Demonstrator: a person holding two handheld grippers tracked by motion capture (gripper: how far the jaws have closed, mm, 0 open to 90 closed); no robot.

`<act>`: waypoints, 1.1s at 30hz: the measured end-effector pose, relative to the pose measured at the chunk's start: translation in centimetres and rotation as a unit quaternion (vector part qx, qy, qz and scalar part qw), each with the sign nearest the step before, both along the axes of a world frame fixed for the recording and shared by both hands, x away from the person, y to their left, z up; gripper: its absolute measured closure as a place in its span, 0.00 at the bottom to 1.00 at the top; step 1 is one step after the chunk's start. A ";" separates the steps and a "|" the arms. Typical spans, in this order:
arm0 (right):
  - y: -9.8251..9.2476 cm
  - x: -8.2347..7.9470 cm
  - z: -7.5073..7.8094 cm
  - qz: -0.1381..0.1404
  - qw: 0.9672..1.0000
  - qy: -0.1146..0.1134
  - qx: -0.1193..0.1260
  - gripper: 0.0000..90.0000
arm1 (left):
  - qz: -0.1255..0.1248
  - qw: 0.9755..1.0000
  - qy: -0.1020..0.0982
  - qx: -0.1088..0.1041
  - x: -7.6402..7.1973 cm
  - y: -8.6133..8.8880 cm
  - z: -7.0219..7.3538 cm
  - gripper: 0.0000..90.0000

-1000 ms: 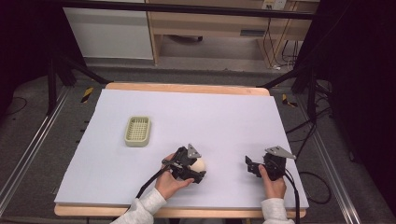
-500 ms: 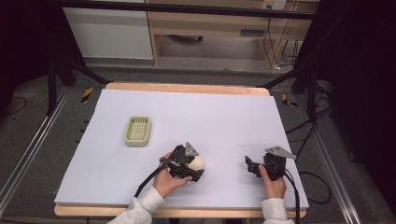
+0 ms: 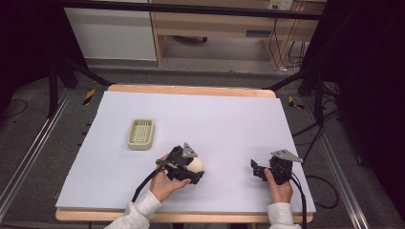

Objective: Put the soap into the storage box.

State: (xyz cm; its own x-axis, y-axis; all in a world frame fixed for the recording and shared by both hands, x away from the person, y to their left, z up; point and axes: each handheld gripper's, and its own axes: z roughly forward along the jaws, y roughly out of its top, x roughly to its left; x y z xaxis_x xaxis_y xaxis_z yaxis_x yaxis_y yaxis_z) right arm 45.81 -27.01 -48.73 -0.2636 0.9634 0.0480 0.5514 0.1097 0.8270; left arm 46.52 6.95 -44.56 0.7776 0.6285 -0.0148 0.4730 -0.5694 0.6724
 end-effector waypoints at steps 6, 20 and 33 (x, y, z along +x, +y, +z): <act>0.0 0.0 0.0 0.000 1.000 0.000 -0.001 0.05 | 0.004 1.000 -0.002 -0.005 0.0 1.0 0.7 0.27; 0.0 0.0 0.0 -0.001 1.000 -0.001 -0.001 0.05 | 0.021 1.000 -0.008 -0.015 0.1 3.1 1.8 0.27; 0.0 0.0 0.0 0.000 1.000 0.000 -0.001 0.05 | 0.036 0.999 -0.014 -0.017 0.5 4.9 2.4 0.27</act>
